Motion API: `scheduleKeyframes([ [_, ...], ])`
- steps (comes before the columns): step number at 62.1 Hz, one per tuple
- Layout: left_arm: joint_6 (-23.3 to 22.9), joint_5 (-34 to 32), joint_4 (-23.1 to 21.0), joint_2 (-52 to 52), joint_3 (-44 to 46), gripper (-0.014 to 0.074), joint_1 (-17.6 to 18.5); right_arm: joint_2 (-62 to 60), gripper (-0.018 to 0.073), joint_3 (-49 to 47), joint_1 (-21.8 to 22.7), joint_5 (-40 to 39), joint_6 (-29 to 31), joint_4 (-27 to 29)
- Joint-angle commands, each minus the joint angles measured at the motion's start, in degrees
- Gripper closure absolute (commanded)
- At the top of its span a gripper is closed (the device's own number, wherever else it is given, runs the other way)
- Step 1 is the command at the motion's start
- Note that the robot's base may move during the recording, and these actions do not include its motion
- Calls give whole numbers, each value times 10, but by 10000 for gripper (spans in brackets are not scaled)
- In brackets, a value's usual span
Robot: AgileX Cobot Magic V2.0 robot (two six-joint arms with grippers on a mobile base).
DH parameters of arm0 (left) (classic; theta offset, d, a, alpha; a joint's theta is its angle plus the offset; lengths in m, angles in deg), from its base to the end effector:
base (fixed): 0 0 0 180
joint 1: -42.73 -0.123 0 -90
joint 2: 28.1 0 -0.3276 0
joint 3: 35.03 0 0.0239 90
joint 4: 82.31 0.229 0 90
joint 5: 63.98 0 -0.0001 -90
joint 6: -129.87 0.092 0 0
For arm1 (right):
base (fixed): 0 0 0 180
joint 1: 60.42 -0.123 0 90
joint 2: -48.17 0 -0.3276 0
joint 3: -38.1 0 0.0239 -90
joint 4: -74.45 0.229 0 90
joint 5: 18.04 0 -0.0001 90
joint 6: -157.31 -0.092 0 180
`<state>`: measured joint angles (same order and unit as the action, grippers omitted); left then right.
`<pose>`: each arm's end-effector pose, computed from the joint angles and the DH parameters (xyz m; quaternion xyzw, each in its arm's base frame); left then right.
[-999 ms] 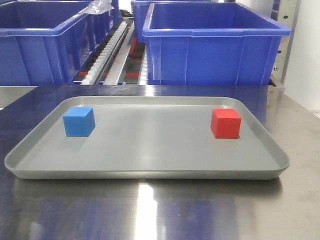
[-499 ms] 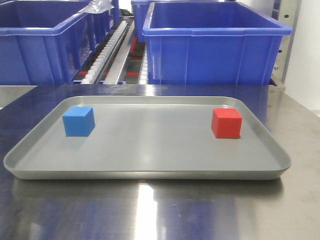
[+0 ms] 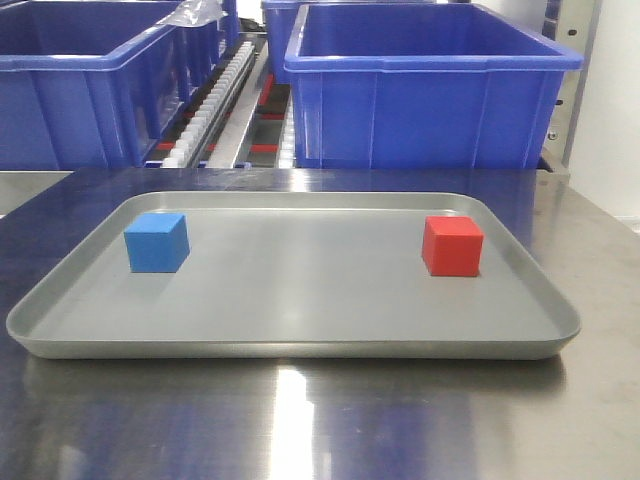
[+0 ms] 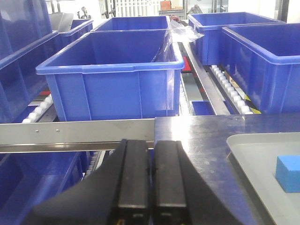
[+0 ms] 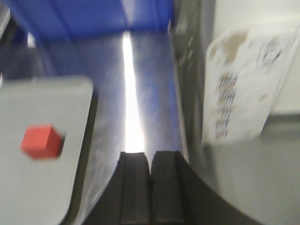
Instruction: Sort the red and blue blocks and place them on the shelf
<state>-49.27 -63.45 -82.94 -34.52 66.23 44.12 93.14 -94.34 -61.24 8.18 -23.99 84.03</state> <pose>-0.0076 0.0002 0.2096 0.0097 0.6799 -0.0075 0.7332 0.0786 0.0079 0.3245 0.0493 0.8573 0.0793 0.5063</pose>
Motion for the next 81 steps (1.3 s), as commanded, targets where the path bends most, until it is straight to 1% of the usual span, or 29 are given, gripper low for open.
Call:
scheduleKeyframes([
  [1, -5, -46, -1, 11, -25, 471, 2, 50, 510, -38, -27, -19, 3, 6],
  [5, -5, -46, -1, 11, -25, 471, 2, 83, 510, -51, -50, -7, 1, 6],
  [11, -5, -46, -1, 11, -25, 471, 2, 142, 505, -75, -88, 21, -16, 6],
  [14, -5, -46, -1, 11, -25, 472, 2, 171, 477, -88, -103, 38, -23, 6],
  [16, -5, -46, -1, 11, -25, 472, 2, 187, 439, -96, -111, 47, -27, 6],
  [19, -5, -46, -1, 11, -25, 471, 2, 215, 362, -112, -124, 63, -33, 6],
  [23, -5, -46, -1, 11, -25, 472, 2, 255, 220, -136, -140, 82, -46, 6],
  [24, -5, -46, -1, 11, -25, 472, 2, 263, 166, -141, -145, 86, -55, 6],
  [30, -5, -46, -1, 11, -25, 472, 2, 316, -48, -186, -171, 119, -92, 6],
  [32, -5, -46, -1, 11, -25, 472, 2, 332, -78, -201, -178, 131, -96, 6],
  [35, -5, -46, -1, 11, -25, 472, 2, 360, -64, -232, -190, 154, -97, 6],
  [44, -5, -46, -1, 11, -25, 471, 2, 447, -66, -334, -221, 233, -97, 4],
  [49, -5, -46, -1, 11, -25, 471, 2, 494, -66, -388, -237, 261, -100, -2],
  [59, -5, -46, -1, 11, -25, 472, 2, 580, -68, -487, -250, 312, -150, -35],
  [65, -5, -46, -1, 11, -25, 471, 2, 615, -68, -529, -250, 329, -181, -55],
  [71, -5, -46, -1, 11, -25, 471, 2, 634, -68, -555, -250, 334, -182, -63],
  [81, -5, -46, -1, 11, -25, 471, 2, 650, -68, -561, -250, 329, -183, -65],
])
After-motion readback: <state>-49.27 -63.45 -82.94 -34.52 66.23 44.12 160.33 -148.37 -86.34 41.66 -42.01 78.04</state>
